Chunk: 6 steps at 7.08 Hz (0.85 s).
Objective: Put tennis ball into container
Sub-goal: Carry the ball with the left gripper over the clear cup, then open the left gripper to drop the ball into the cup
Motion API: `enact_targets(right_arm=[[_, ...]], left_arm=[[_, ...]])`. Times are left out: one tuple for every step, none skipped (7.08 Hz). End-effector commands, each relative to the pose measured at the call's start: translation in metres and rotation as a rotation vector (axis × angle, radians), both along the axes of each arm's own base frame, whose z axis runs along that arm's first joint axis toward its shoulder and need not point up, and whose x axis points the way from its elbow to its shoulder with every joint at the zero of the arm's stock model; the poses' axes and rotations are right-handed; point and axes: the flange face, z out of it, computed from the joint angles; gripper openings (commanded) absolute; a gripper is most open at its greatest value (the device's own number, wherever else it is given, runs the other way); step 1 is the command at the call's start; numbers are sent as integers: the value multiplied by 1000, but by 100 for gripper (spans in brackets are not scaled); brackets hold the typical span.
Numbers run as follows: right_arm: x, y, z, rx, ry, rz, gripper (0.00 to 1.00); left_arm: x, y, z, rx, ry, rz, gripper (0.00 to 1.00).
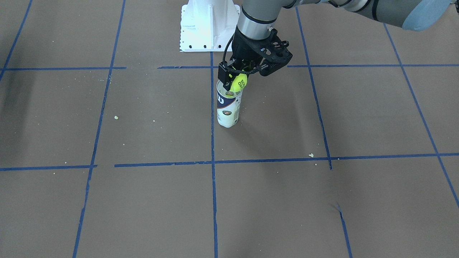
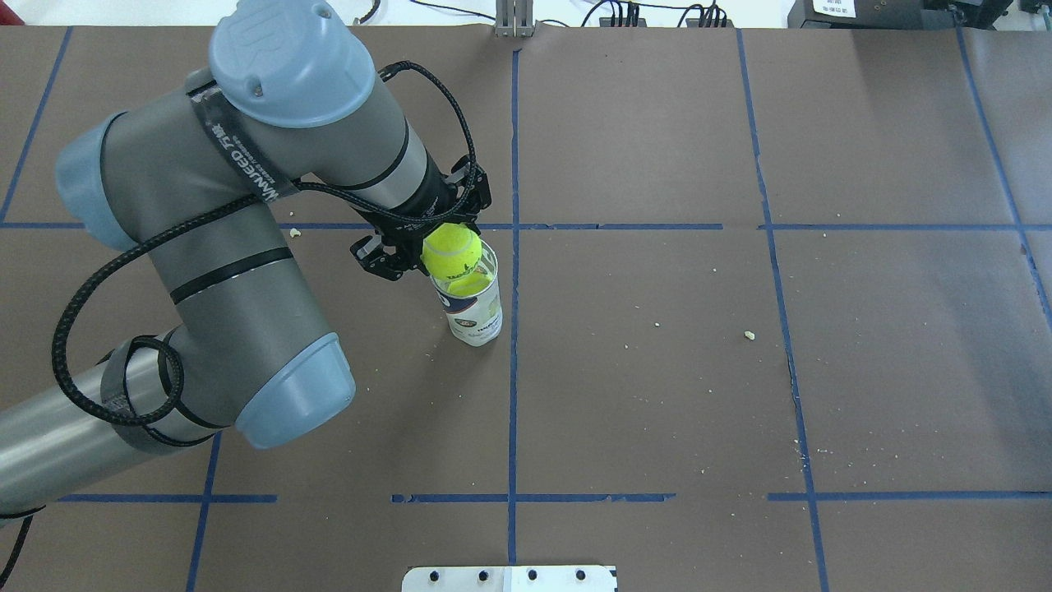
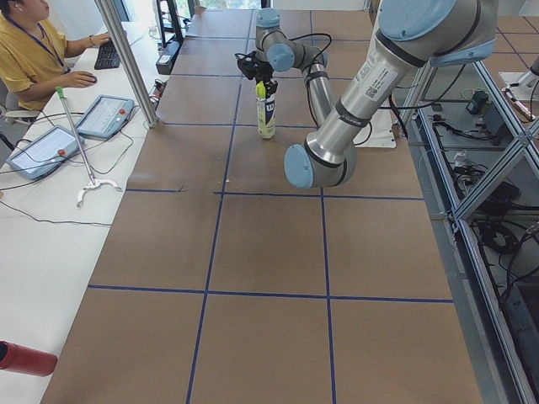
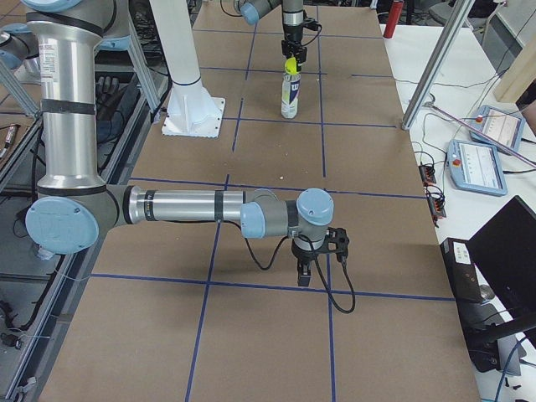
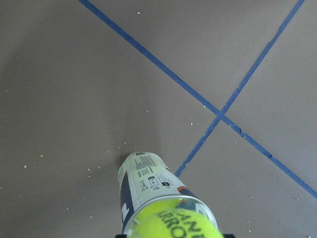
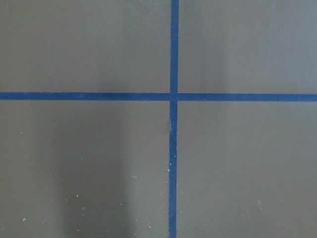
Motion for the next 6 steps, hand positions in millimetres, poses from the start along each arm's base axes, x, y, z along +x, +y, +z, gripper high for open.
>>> enact_targets(right_arm=[[0,0,0,0,0,0,100],[0,0,0,0,0,0,100],[0,0,0,0,0,0,100],[0,1,1,-2,0,0,100],[0,0,0,0,0,0,100],[0,0,0,0,0,0,100]], left_arm=[[1,0,1,0,0,1,78],[1,0,1,1,0,2,88],[1,0,0,2,1,2,99],[1,0,0,3,0,1,99],[-2,2,-2,9,6,2,99],[-9,-2,5,34,-4,10,99]])
